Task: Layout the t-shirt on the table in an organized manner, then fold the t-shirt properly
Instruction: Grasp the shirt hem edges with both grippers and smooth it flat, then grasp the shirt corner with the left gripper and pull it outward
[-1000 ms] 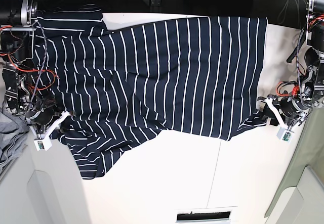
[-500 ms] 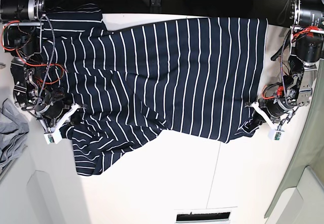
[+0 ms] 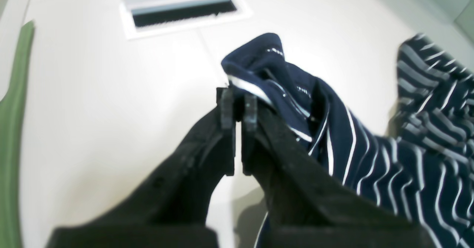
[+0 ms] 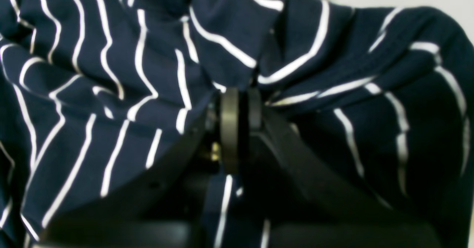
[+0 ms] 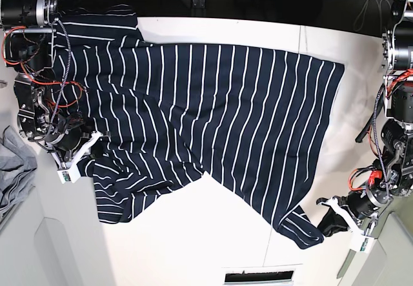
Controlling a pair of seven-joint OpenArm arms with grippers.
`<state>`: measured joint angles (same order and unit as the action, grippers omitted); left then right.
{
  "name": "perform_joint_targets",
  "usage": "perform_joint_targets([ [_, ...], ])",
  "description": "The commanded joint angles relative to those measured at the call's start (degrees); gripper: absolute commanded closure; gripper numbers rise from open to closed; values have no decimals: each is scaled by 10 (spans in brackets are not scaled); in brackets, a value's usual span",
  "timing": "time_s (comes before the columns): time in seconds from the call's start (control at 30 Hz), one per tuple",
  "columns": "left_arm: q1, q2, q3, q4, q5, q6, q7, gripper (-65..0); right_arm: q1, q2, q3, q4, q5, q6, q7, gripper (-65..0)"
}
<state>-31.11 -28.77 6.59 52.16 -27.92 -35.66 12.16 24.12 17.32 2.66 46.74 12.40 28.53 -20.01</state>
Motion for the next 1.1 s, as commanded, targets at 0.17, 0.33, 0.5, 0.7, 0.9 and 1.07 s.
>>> perform_joint_targets([
  [0.17, 9, -29, -3, 9, -6, -2, 1, -305, 14, 8, 3, 10, 0, 4, 5, 0],
  [0.33, 21, -33, -3, 9, -35, 22, 38, -387, 14, 8, 3, 10, 1, 4, 7, 0],
  [0.5, 25, -14, -3, 9, -76, 25, 98, -387, 7, 8, 3, 10, 1, 4, 7, 0],
  [0.7, 47, 34, -3, -16, -17, 94, 73, -387, 1, 7, 3, 10, 12, 4, 7, 0],
  [0.9, 48, 69, -3, -108, 55, 147, 7, -385, -2, 8, 3, 10, 13, 4, 6, 0],
  [1.07, 48, 92, -3, -150, 103, 150, 5, -103, -2, 7, 3, 10, 17, 4, 7, 0],
])
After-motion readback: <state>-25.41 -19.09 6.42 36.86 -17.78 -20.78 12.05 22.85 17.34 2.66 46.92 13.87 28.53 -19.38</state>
